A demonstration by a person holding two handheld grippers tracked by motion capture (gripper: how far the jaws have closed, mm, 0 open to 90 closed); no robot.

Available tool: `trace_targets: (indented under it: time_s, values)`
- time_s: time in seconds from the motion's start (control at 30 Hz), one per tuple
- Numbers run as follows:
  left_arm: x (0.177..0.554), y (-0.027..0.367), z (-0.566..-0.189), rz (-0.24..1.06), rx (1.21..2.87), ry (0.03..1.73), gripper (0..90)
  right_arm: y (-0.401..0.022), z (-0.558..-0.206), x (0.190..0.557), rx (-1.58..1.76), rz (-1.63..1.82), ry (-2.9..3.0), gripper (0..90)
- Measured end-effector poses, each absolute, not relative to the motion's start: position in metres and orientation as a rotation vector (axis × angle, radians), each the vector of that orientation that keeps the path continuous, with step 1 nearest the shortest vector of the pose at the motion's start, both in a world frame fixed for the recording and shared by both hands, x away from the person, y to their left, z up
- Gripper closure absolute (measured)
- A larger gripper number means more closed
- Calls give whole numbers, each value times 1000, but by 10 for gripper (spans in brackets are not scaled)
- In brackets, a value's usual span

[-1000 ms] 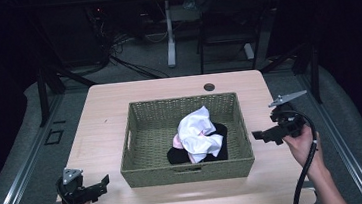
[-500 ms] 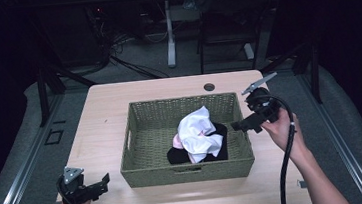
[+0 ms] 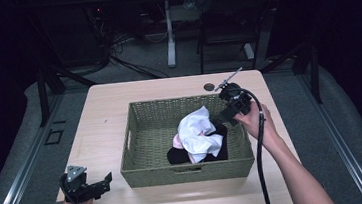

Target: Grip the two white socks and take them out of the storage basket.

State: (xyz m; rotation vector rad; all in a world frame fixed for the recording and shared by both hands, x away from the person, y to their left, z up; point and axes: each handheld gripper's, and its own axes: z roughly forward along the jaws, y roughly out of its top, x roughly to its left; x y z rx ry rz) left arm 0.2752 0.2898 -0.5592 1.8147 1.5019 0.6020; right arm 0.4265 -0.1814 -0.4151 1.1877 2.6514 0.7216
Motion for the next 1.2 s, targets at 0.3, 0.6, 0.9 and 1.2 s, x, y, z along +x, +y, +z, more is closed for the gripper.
trace_targets:
  time_s: [0.3,0.6,0.9,1.2]
  values:
    - [277,287,-559,607,1809,1482,0,-162,-439,460,1274,639,2683,147]
    - [275,286,-557,631,1824,1478,0,-151,-463,479,1364,584,2670,252]
    - [276,285,-557,631,1831,1473,0,-139,-481,489,1402,561,2688,219]
    - [276,284,-557,630,1839,1474,0,-131,-491,497,1431,497,2691,356]
